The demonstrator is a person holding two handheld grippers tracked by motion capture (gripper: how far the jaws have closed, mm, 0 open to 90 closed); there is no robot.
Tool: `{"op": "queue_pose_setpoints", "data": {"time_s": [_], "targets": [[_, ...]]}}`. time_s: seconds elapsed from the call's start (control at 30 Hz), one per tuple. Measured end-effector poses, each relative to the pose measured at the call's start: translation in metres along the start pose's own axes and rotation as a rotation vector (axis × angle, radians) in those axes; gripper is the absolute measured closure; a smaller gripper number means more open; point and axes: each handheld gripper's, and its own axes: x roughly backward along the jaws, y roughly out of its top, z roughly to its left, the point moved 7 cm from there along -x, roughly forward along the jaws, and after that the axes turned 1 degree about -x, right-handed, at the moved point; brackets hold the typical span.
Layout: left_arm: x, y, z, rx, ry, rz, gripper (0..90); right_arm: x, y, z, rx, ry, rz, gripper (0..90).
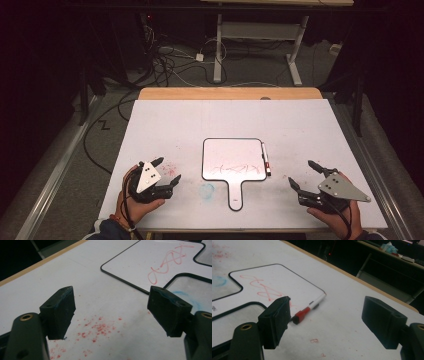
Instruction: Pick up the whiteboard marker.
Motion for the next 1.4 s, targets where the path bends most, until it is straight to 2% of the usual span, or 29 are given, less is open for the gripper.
{"op": "queue_pose_setpoints", "data": {"time_s": [0.03,0.1,0.17,0.2,0.27,0.3,0.43,0.5,0.53,0.6,0.7,0.73,0.87,0.97,1.07,1.13,1.17,1.23,1.27,1.3,1.37,1.4], "targets": [[0.0,-0.001,-0.002,0.009,-0.008,0.007,21.4,0.0,0.0,0.0,0.0,0.0,0.0,23.6],[-0.002,-0.002,-0.005,-0.008,-0.01,0.023,21.4,-0.006,-0.004,-0.001,-0.008,0.014,0.022,23.6],[-0.003,-0.003,-0.005,-0.005,-0.014,0.029,21.4,-0.007,-0.006,-0.003,-0.021,0.021,0.03,24.4],[-0.005,-0.004,-0.004,0.002,-0.019,0.041,21.4,-0.01,-0.01,-0.003,-0.029,0.06,0.046,26.4],[-0.007,-0.007,-0.004,0.003,-0.014,0.058,21.5,-0.011,-0.011,-0.004,-0.031,0.066,0.055,26.8],[-0.008,-0.007,-0.005,-0.017,-0.011,0.066,22.1,-0.012,-0.013,-0.003,-0.055,0.101,0.067,28.1],[-0.008,-0.005,-0.007,-0.017,-0.02,0.052,22.2,-0.016,-0.012,0.0,-0.048,0.133,0.095,33.5],[-0.01,-0.006,-0.005,-0.04,-0.003,0.065,22.2,-0.019,-0.012,0.003,-0.046,0.16,0.115,34.6],[-0.012,-0.007,-0.005,-0.026,-0.016,0.068,22.3,-0.021,-0.013,0.004,-0.04,0.164,0.123,34.5],[-0.014,-0.007,-0.005,-0.025,-0.017,0.076,22.2,-0.025,-0.013,0.006,-0.038,0.163,0.136,33.9],[-0.016,-0.007,-0.005,-0.031,-0.018,0.081,22.2,-0.028,-0.01,0.005,-0.035,0.157,0.133,33.2],[-0.016,-0.007,-0.005,-0.018,-0.022,0.077,22.1,-0.029,-0.009,0.005,-0.038,0.161,0.128,33.2],[-0.017,-0.007,-0.001,-0.008,-0.008,0.083,21.6,-0.034,-0.005,0.001,-0.037,0.159,0.126,33.3],[-0.018,-0.007,0.003,0.02,-0.002,0.08,20.7,-0.044,0.0,-0.008,-0.066,0.16,0.119,33.4],[-0.021,-0.008,0.004,0.02,-0.006,0.089,20.2,-0.056,0.004,-0.013,-0.08,0.183,0.135,33.4],[-0.022,-0.007,0.003,0.001,-0.01,0.094,19.1,-0.059,0.004,-0.014,-0.08,0.187,0.143,33.4],[-0.023,-0.006,0.002,-0.007,-0.012,0.092,18.8,-0.068,0.006,-0.015,-0.086,0.21,0.167,33.4],[-0.021,-0.005,0.001,-0.015,-0.016,0.088,18.6,-0.073,0.007,-0.015,-0.086,0.208,0.18,33.4],[-0.021,-0.004,0.0,-0.015,-0.015,0.087,18.5,-0.082,0.008,-0.015,-0.096,0.223,0.209,33.6],[-0.019,-0.003,-0.001,-0.017,-0.014,0.086,18.4,-0.087,0.009,-0.015,-0.109,0.217,0.227,33.6],[-0.017,-0.003,-0.003,-0.011,-0.016,0.081,18.4,-0.095,0.01,-0.015,-0.145,0.237,0.26,33.8],[-0.017,-0.004,-0.005,-0.027,-0.012,0.092,18.4,-0.098,0.011,-0.016,-0.179,0.242,0.279,33.9]]}}
